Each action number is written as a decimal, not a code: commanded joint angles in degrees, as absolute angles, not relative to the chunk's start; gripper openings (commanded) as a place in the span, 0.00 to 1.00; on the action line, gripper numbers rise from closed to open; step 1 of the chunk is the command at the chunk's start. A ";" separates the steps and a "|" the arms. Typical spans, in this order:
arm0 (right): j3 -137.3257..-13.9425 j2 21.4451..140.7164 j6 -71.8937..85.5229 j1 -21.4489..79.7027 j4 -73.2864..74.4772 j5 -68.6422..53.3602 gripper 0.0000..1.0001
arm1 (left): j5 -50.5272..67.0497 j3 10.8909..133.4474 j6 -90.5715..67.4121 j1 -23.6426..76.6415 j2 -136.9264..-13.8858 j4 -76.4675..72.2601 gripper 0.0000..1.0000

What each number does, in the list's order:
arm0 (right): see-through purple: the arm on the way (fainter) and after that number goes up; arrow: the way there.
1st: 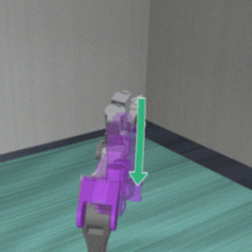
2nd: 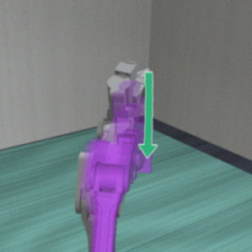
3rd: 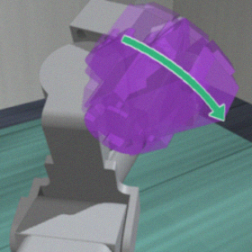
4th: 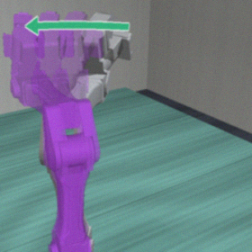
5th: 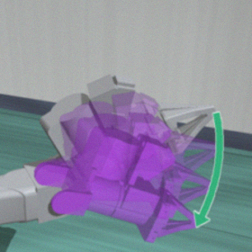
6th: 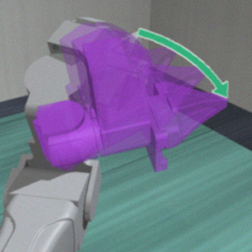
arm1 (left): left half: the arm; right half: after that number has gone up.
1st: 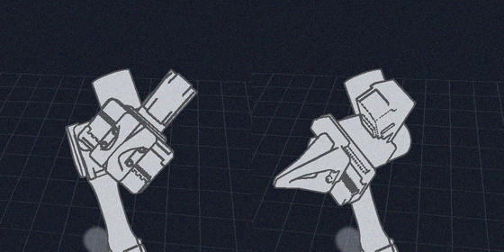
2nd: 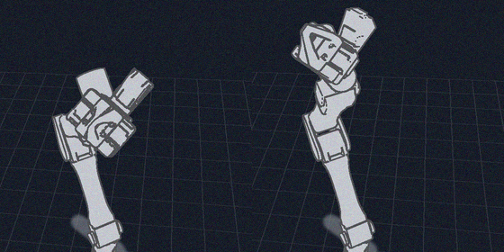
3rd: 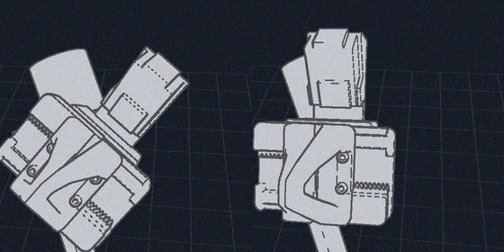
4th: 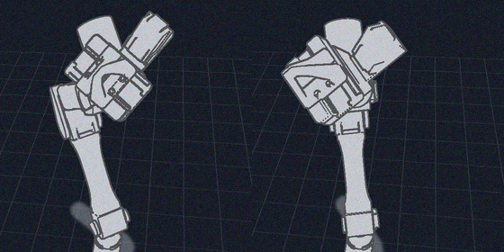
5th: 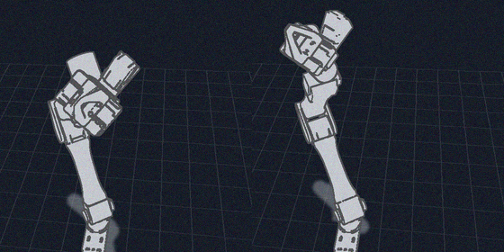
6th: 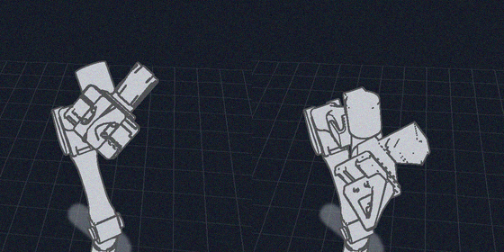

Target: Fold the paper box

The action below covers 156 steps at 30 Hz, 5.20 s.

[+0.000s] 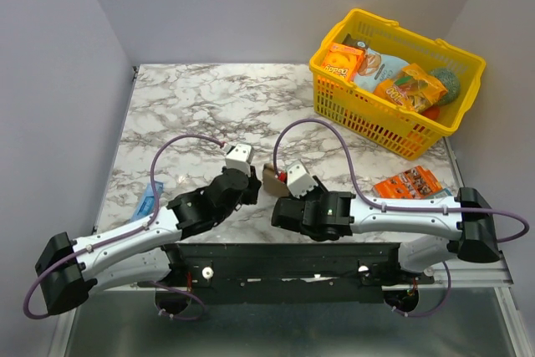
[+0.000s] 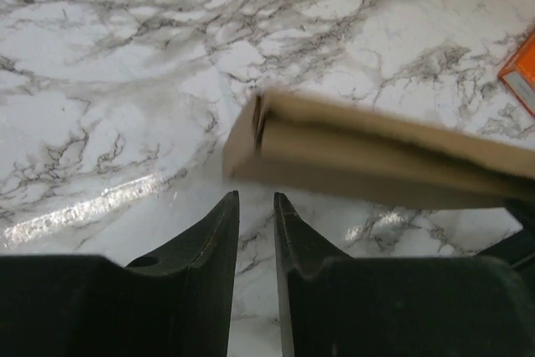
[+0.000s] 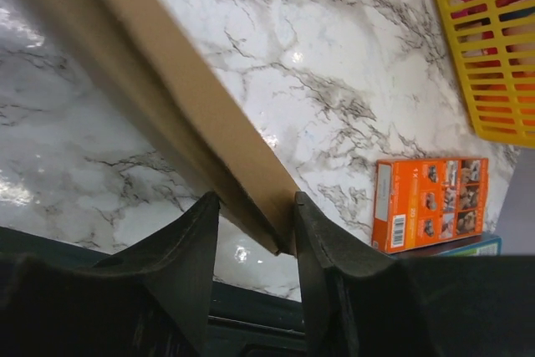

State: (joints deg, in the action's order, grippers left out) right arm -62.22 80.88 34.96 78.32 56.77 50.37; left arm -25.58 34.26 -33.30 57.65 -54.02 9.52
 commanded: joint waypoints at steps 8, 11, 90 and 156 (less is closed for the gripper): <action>-61.00 82.79 37.71 77.61 62.67 51.94 0.39 | -20.04 33.66 -34.81 58.01 -46.50 16.79 0.56; -60.73 82.71 37.09 77.61 62.05 51.68 0.39 | -18.64 34.97 -34.10 56.52 -47.81 13.63 0.61; -59.94 82.35 34.71 77.61 58.62 48.95 0.41 | 15.91 42.63 -39.64 34.98 -94.83 -25.31 0.12; -56.95 79.01 42.10 72.77 59.06 29.36 0.40 | 14.59 44.91 -33.49 35.77 -94.13 -20.30 0.04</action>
State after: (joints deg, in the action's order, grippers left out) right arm -61.19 77.01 36.60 72.77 57.87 42.28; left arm 16.34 46.52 -36.29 35.59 -92.27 -31.33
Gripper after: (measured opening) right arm 0.410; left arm 0.168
